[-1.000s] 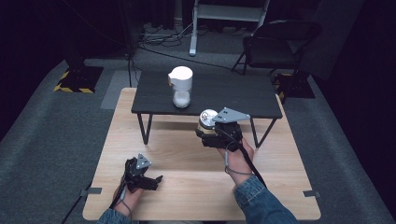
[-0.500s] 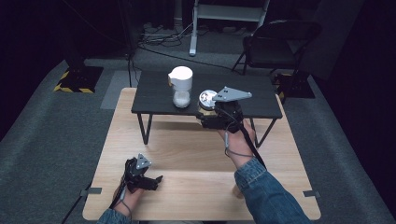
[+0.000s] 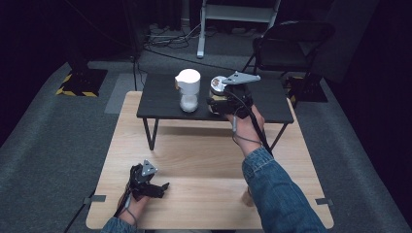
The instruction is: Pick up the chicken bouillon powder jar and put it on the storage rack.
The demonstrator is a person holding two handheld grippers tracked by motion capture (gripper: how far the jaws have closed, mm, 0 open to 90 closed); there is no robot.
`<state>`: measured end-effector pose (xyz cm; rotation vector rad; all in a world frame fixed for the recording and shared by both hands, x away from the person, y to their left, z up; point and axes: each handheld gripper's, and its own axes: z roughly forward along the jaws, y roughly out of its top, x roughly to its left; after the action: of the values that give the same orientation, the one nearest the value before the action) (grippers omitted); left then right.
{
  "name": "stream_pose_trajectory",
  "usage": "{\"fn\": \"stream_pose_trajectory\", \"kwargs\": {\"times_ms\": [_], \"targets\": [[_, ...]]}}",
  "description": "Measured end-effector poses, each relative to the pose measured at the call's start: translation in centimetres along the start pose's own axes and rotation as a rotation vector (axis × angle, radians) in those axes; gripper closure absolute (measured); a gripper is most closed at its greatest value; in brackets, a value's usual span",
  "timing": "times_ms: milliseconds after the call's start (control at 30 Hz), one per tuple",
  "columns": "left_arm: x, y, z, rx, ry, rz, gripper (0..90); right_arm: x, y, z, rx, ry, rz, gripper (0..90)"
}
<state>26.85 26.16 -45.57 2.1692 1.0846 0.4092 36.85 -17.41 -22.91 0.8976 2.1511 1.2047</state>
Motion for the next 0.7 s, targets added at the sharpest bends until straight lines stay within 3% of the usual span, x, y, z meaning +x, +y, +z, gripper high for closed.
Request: {"fn": "stream_pose_trajectory", "kwargs": {"times_ms": [367,467,633,700], "targets": [[0.0,0.0,0.0,0.000,0.000,0.000,0.5,-1.4,-0.7,2.8,0.040,0.008,0.067,30.5],[0.0,0.0,0.0,0.000,0.000,0.000,0.5,-1.9,-0.9,2.9,0.040,0.018,0.107,27.1],[0.0,0.0,0.0,0.000,0.000,0.000,0.5,-2.3,-1.0,2.1,0.022,0.021,0.110,13.9],[0.0,0.0,0.0,0.000,0.000,0.000,0.5,-2.1,-1.2,1.3,0.006,0.008,0.092,13.0]]}}
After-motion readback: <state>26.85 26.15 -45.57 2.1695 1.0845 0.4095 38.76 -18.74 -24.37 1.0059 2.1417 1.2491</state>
